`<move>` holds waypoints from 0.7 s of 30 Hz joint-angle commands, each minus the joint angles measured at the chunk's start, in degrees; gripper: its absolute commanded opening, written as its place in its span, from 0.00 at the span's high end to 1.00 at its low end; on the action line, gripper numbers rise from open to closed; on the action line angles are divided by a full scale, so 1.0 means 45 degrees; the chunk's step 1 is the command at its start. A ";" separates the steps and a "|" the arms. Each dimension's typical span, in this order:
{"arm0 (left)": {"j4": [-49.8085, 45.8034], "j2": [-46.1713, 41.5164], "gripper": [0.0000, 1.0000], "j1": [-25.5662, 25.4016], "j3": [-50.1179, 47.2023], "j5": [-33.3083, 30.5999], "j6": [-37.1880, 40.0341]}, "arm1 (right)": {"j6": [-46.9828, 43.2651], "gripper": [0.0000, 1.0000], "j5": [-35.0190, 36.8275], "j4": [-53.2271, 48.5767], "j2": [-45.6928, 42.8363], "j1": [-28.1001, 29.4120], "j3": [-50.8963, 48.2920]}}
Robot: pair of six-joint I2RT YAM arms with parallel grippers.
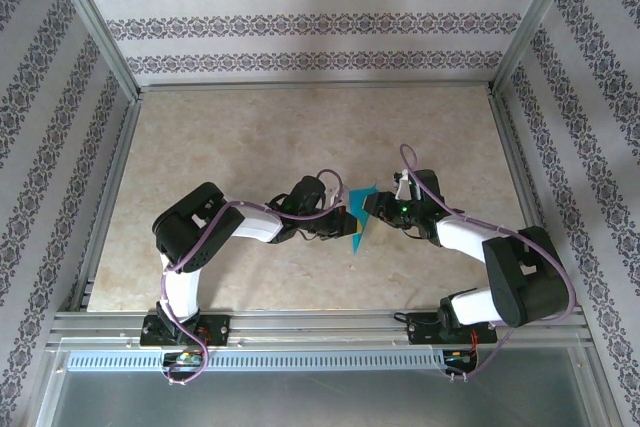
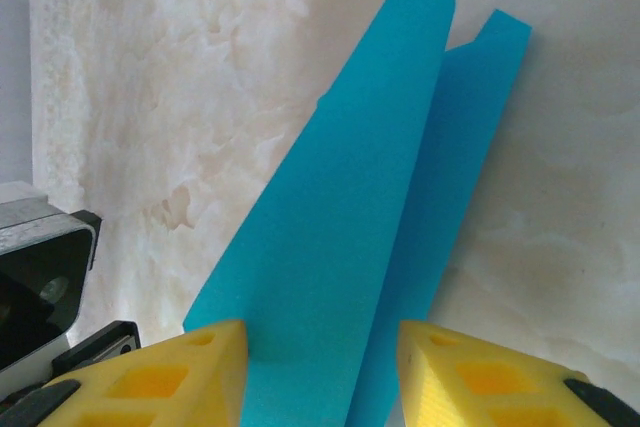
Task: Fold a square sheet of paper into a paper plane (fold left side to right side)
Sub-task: Fold the wing for the fifth time at the center of the table.
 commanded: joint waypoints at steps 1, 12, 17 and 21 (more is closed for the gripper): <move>0.0847 0.0366 1.00 0.0215 -0.0164 0.0318 -0.0332 | 0.0218 0.56 0.0256 0.0470 0.0286 0.0223 -0.0081; 0.1248 0.0553 1.00 0.0219 -0.0218 0.0335 -0.0672 | 0.0257 0.56 0.0539 0.0730 0.0755 0.0493 0.0057; 0.1410 0.0650 1.00 0.0220 -0.0207 0.0368 -0.0808 | 0.0276 0.56 0.0671 0.0768 0.0945 0.0572 0.0138; 0.1458 0.0688 1.00 0.0219 -0.0205 0.0377 -0.0850 | 0.0273 0.56 0.0715 0.0823 0.1096 0.0638 0.0229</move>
